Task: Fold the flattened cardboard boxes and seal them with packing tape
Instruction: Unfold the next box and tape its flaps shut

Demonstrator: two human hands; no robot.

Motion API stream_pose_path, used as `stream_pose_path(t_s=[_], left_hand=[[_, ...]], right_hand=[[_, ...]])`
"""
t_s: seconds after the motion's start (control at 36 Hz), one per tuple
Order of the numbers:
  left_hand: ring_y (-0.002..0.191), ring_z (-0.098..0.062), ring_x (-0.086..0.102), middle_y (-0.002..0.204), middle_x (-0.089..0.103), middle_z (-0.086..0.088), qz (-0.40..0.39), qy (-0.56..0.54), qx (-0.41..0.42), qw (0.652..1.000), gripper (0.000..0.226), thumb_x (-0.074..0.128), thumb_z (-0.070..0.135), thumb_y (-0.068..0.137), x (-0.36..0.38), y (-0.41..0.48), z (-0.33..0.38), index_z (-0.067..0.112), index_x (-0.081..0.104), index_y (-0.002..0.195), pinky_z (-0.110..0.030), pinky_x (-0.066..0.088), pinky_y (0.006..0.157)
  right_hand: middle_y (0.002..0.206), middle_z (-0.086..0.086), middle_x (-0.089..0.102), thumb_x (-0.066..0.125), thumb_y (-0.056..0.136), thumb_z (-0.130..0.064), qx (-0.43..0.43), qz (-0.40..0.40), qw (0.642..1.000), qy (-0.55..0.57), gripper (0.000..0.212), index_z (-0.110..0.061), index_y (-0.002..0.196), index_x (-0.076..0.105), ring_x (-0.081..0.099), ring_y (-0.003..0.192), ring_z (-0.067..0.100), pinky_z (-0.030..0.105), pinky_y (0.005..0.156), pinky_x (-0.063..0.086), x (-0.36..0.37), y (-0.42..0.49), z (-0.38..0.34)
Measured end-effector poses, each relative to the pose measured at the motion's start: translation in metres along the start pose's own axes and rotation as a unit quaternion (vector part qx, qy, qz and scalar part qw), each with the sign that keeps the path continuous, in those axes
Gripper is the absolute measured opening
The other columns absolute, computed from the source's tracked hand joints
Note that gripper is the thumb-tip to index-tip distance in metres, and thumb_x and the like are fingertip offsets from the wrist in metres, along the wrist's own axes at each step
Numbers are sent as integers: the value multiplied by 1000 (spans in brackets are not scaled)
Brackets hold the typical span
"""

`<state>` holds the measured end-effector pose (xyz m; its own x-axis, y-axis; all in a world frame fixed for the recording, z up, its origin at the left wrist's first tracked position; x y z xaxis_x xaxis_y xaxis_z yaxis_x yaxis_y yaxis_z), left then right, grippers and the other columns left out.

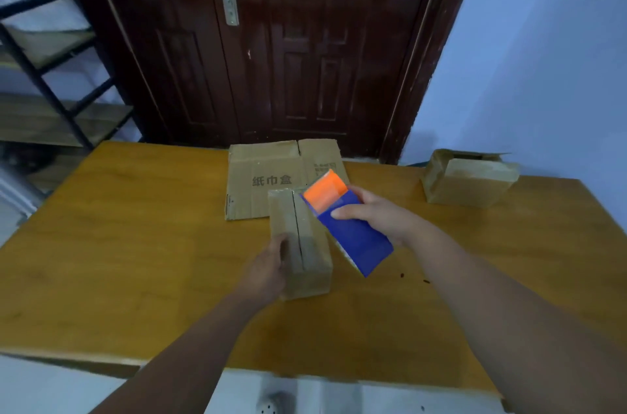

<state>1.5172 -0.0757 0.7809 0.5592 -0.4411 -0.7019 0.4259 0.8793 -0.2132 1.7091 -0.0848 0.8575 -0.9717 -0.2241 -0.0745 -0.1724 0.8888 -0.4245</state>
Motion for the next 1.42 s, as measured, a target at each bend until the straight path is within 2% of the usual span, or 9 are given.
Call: stream_pose_path(t_s=[0.11, 0.58, 0.64, 0.72, 0.78, 0.92, 1.03, 1.28, 1.42], left_hand=[[127, -31, 45, 143, 43, -14, -15, 8, -27, 999, 55, 41, 1, 92, 3, -2, 3, 12, 26, 144, -34, 40, 96], [102, -35, 55, 120, 54, -19, 30, -16, 17, 999, 57, 44, -5, 90, 12, -17, 16, 9, 26, 142, -45, 46, 80], [115, -35, 50, 132, 46, -17, -4, 12, 40, 999, 55, 49, 8, 95, 14, -18, 16, 6, 24, 144, -45, 44, 90], [146, -25, 13, 159, 7, -5, -67, 158, 15, 985, 79, 52, 40, 95, 16, -14, 5, 6, 8, 152, -44, 17, 116], [147, -20, 6, 160, -2, -1, -71, 247, 22, 966, 82, 52, 42, 94, 14, -13, 1, 9, 4, 152, -41, 10, 117], [144, -22, 18, 160, 5, 2, -27, 296, 52, 953, 62, 43, 14, 100, 5, -10, -6, 16, 10, 153, -31, 20, 113], [143, -21, 18, 159, 10, 3, 2, 310, 68, 948, 68, 38, -4, 94, -4, -11, -15, 21, 15, 153, -32, 34, 107], [129, -26, 38, 153, 25, 2, 21, 213, 45, 976, 62, 59, 32, 92, -1, -15, -23, 23, 32, 147, -33, 31, 106], [126, -28, 42, 151, 30, -1, 31, 203, 38, 978, 59, 65, 30, 88, 2, -14, -12, 24, 41, 141, -35, 35, 104]], right_hand=[[81, -8, 72, 82, 60, -46, -19, -36, 999, -21, 50, -35, 103, 59, 69, 70, 14, 34, 68, 55, 17, 1, 3], [82, -9, 71, 73, 71, -61, -27, -57, 988, -143, 39, -37, 98, 59, 69, 69, 13, 27, 60, 53, 38, 5, 16], [81, -9, 71, 73, 73, -59, -19, -51, 988, -147, 38, -34, 98, 60, 69, 67, 11, 25, 58, 53, 36, 7, 14], [86, -7, 72, 75, 71, -58, -3, -25, 990, -142, 41, -32, 99, 60, 70, 71, 12, 26, 62, 54, 26, 10, 12], [87, -4, 72, 76, 69, -59, 4, -15, 989, -149, 46, -28, 100, 62, 69, 73, 16, 30, 66, 54, 19, 10, 10], [74, -8, 71, 73, 70, -61, 33, -32, 976, -213, 42, -25, 89, 63, 67, 62, 11, 25, 58, 49, 16, 6, 13], [96, 3, 68, 70, 71, -65, 44, -29, 961, -272, 57, -18, 102, 62, 65, 81, 20, 32, 72, 47, 20, 8, 23], [80, -10, 69, 70, 68, -68, 46, -42, 966, -252, 43, -32, 91, 62, 65, 65, 8, 25, 62, 47, 33, 14, 35], [100, -14, 62, 70, 74, -62, 71, -72, 954, -283, 52, -38, 116, 51, 61, 85, 7, 24, 69, 43, 35, 9, 38]])
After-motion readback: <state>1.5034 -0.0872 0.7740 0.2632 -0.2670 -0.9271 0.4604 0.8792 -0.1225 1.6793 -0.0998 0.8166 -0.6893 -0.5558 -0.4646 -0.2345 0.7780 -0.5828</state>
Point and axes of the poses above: each hand's wrist, its own y-axis towards the middle knuckle, its own x-axis out of the palm, z = x × y, the point moved 6 cm from there along y, towards the middle knuckle
